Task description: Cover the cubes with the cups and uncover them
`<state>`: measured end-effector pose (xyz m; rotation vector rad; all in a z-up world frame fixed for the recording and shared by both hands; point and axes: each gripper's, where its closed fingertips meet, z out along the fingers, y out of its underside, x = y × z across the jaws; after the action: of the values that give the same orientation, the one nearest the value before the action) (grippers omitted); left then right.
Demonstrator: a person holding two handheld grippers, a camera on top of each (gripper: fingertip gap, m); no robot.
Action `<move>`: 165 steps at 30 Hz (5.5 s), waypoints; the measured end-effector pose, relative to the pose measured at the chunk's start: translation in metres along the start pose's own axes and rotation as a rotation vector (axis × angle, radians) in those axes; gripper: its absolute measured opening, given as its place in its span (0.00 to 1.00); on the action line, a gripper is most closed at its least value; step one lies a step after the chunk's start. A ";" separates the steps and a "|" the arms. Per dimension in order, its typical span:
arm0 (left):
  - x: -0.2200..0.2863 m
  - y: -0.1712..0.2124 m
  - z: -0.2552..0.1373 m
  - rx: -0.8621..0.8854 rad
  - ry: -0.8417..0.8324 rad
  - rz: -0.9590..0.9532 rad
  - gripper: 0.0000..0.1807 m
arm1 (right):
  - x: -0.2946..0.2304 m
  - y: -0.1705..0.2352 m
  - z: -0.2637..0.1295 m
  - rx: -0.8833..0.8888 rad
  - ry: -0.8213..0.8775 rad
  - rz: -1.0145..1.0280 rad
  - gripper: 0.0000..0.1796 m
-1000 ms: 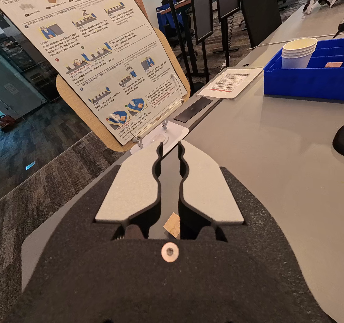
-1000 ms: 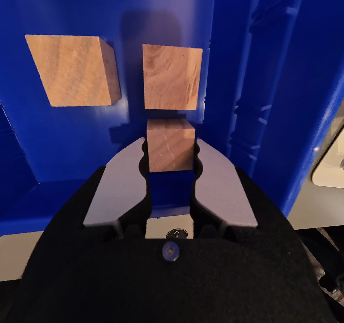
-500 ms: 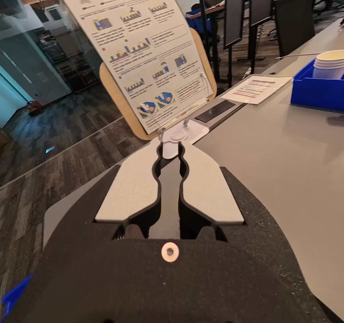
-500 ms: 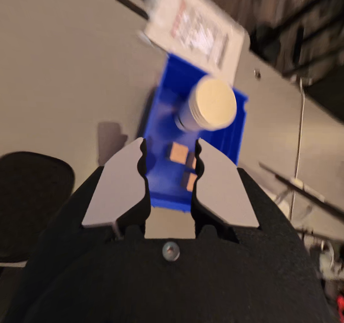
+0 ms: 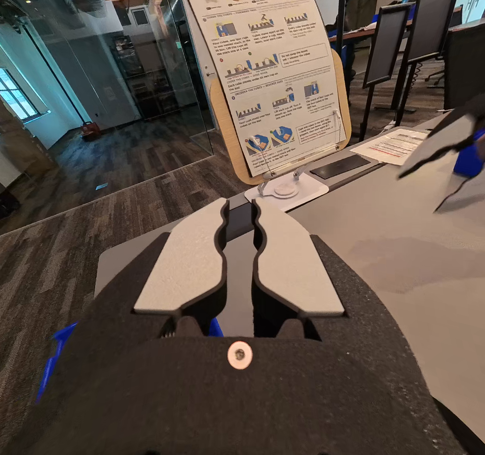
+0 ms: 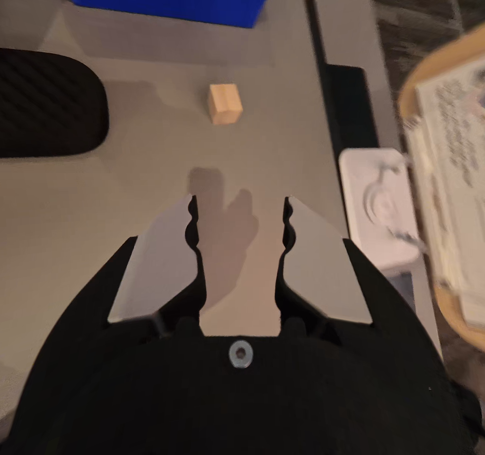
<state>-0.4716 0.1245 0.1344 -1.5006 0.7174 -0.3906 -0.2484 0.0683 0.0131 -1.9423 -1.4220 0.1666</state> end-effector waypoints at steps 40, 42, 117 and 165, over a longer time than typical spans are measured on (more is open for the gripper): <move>0.000 0.003 0.009 -0.015 0.024 -0.006 0.08 | 0.023 0.064 -0.079 -0.073 0.289 0.263 0.25; -0.001 0.005 0.011 -0.023 0.018 -0.008 0.08 | 0.030 0.124 -0.151 -0.121 0.435 0.428 0.25; 0.006 0.255 -0.058 -1.246 -0.363 -0.251 0.03 | 0.014 0.583 -0.294 -0.628 0.403 1.296 0.09; 0.347 0.179 0.132 -1.176 0.008 0.040 0.13 | 0.047 0.587 -0.283 -0.652 0.467 1.435 0.10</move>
<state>-0.1644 0.0120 -0.1163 -2.5656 1.0561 0.1193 0.3674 -0.1045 -0.1207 -2.9043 0.4783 -0.1318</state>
